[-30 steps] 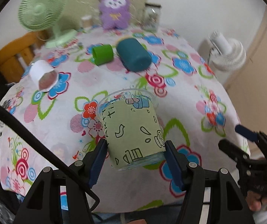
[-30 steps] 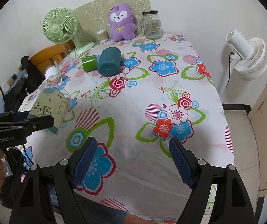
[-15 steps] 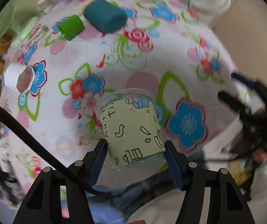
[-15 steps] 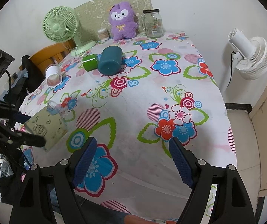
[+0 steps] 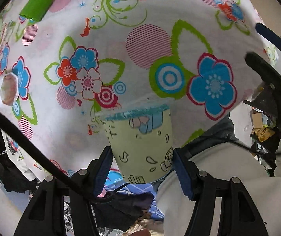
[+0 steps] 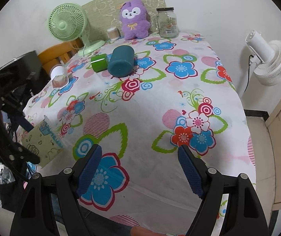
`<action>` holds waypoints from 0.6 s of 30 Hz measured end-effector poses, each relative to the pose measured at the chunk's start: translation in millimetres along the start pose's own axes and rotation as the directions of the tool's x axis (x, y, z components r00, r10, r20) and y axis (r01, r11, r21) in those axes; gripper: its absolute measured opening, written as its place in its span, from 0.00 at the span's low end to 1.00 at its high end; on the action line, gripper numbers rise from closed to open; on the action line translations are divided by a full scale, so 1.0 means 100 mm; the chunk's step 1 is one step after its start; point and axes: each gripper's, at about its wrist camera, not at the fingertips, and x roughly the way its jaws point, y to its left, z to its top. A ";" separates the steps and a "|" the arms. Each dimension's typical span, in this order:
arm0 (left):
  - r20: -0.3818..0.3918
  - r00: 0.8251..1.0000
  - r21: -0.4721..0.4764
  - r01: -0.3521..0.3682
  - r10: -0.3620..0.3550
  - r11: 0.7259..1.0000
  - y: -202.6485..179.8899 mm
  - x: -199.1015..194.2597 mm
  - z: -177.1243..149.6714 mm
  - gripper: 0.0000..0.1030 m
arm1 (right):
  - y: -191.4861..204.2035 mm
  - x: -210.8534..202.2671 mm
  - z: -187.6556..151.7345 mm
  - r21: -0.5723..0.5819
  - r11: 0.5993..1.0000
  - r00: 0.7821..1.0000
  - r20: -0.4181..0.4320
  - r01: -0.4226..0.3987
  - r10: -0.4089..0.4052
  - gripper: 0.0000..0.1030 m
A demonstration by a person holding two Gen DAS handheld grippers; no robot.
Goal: Flip cup upside down
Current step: 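Rotate the held cup rim-down with the left tool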
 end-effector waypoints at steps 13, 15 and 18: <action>0.156 0.987 -0.034 -0.029 0.034 0.999 0.13 -0.28 0.08 0.62 | -0.05 0.06 0.03 0.018 1.000 1.000 0.001 -0.011 0.011 0.79; 0.225 0.974 -0.057 -0.011 0.023 0.998 0.16 -0.23 0.07 0.62 | -0.06 0.08 0.03 0.025 1.000 1.000 -0.002 -0.016 0.016 0.79; 0.334 0.941 -0.091 -0.029 0.058 0.995 0.20 -0.13 0.05 0.63 | -0.06 0.08 0.03 0.027 0.999 1.000 -0.002 -0.018 0.018 0.79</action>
